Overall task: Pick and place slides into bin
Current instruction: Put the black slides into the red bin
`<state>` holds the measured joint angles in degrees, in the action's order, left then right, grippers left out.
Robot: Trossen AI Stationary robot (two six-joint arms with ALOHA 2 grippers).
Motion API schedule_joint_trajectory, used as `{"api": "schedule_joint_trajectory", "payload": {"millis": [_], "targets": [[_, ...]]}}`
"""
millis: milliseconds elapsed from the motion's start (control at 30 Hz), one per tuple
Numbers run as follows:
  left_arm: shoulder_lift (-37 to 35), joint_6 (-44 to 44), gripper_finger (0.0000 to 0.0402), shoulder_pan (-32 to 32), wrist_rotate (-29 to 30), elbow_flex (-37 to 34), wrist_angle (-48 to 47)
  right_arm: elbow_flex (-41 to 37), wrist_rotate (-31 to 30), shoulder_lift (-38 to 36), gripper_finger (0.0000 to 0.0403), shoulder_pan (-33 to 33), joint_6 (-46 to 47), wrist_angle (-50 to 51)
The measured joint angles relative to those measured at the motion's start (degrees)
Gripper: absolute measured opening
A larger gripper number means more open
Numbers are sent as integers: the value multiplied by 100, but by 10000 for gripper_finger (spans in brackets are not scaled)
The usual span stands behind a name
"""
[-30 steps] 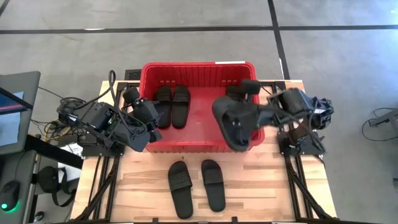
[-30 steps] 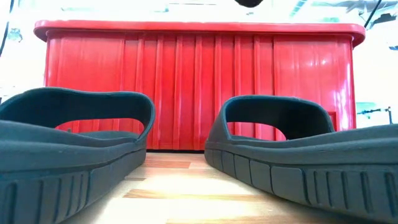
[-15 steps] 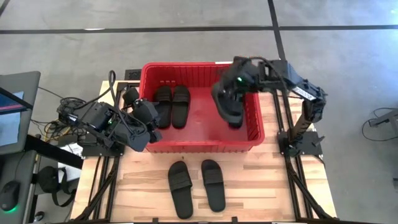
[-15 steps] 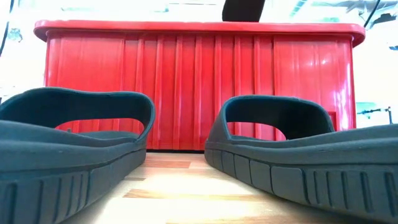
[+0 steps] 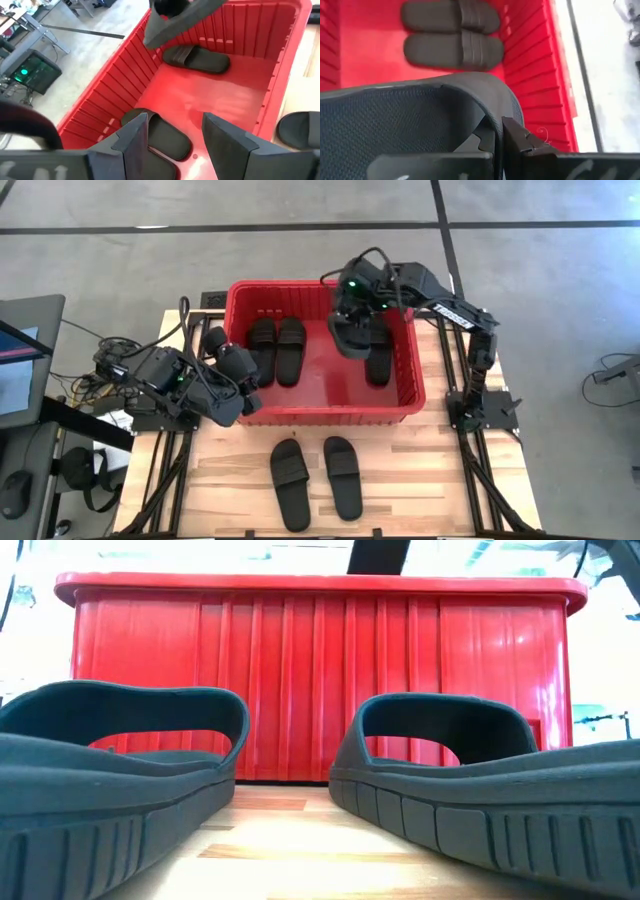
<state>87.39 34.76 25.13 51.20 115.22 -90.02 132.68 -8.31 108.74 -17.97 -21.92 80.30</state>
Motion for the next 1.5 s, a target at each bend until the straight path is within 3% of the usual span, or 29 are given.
{"api": "schedule_joint_trajectory", "payload": {"millis": [167, 1000, 1500], "targets": [[0, 178, 177, 130, -7, 0, 2, 0, 225, 326, 1, -202, -178, 12], [0, 557, 177, 256, 42, 0, 0, 4, 182, 1605, 1, -545, -553, -141], [0, 513, 177, 253, 67, 0, 0, 1, 123, 1732, 1, -554, -510, -658]]}}
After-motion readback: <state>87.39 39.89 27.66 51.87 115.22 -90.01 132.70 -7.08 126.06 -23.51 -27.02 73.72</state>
